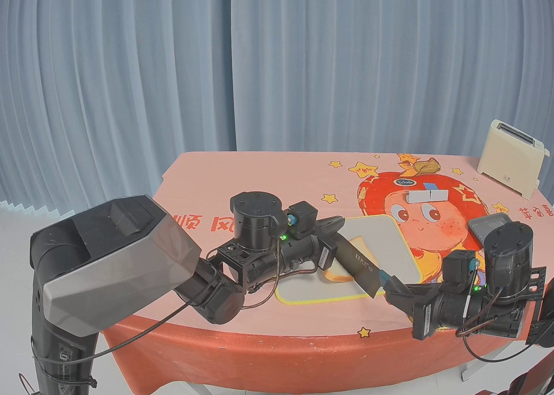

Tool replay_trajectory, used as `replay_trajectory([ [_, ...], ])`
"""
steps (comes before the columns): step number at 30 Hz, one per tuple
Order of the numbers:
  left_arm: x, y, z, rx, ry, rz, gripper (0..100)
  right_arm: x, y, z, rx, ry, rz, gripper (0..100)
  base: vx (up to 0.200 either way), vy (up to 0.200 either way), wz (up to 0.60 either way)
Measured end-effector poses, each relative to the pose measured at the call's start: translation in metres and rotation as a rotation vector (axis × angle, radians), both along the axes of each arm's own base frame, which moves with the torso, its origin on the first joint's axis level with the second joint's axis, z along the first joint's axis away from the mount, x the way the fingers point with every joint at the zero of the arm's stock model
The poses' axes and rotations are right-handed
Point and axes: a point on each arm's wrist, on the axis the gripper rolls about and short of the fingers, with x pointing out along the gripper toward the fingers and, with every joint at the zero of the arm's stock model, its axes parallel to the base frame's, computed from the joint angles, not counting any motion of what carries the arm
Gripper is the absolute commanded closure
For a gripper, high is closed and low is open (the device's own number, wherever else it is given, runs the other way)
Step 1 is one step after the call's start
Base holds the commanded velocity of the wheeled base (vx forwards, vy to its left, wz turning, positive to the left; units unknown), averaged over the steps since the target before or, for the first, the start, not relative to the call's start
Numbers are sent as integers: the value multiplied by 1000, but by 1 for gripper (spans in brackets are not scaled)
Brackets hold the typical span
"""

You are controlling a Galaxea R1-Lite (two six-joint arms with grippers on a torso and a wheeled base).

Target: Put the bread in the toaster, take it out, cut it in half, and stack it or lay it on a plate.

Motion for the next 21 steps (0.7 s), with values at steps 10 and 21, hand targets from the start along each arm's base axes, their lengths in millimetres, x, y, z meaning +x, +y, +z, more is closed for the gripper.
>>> replay_trajectory([
  [10, 2, -4, 11, -16, -20, -6, 100, -3, -3, -8, -27, 18, 6, 100, 0, 0, 0],
  [21, 4, -2, 22, -34, -41, -2, 100, -3, -2, -8, -28, 21, 7, 100, 0, 0, 0],
])
